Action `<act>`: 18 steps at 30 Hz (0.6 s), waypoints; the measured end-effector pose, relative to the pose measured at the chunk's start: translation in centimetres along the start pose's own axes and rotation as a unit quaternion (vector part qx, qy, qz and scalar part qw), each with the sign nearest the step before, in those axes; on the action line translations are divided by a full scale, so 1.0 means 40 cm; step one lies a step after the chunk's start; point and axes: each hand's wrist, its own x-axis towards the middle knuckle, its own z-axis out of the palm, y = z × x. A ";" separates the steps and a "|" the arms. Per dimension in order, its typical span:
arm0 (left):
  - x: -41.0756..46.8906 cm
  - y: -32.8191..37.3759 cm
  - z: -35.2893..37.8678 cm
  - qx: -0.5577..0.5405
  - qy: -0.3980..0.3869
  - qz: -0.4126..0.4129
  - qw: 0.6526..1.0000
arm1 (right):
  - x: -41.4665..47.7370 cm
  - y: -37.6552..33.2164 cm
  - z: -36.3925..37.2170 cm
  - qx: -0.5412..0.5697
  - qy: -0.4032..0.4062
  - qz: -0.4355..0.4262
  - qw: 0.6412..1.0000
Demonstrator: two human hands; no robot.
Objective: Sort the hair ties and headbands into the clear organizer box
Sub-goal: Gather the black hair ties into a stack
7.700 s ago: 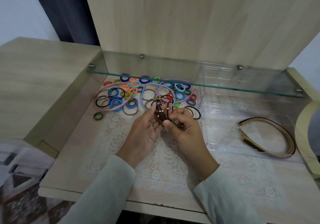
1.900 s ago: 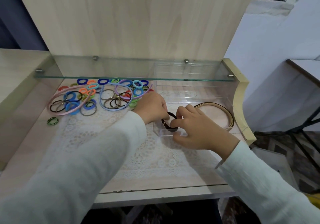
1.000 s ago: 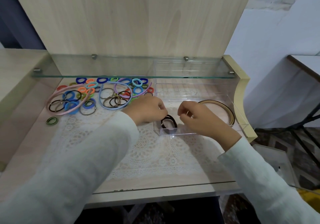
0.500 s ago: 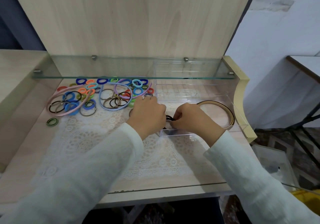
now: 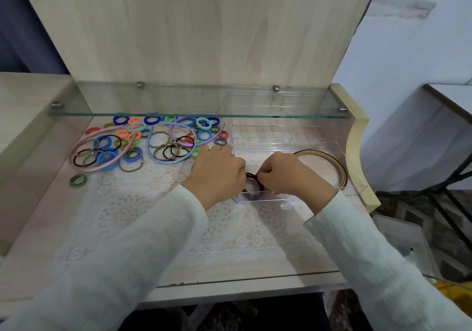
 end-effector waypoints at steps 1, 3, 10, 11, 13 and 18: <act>-0.001 -0.001 -0.001 -0.001 0.000 0.002 1.000 | -0.002 -0.001 -0.001 -0.003 0.000 0.002 1.000; -0.003 -0.001 -0.002 -0.002 0.005 0.006 1.000 | -0.005 -0.003 -0.004 -0.002 -0.003 0.009 1.000; -0.010 -0.004 0.007 -0.025 0.019 0.013 0.999 | -0.009 0.002 -0.019 0.033 -0.019 0.009 0.999; -0.010 -0.004 0.007 -0.026 0.019 0.014 0.999 | -0.011 0.002 -0.021 0.034 -0.023 0.006 0.999; -0.009 -0.005 0.009 -0.027 0.020 0.014 0.999 | -0.013 0.001 -0.024 0.036 -0.026 0.002 0.999; -0.006 -0.009 0.007 -0.031 0.025 0.019 0.999 | -0.013 0.000 -0.024 0.032 -0.022 0.002 0.999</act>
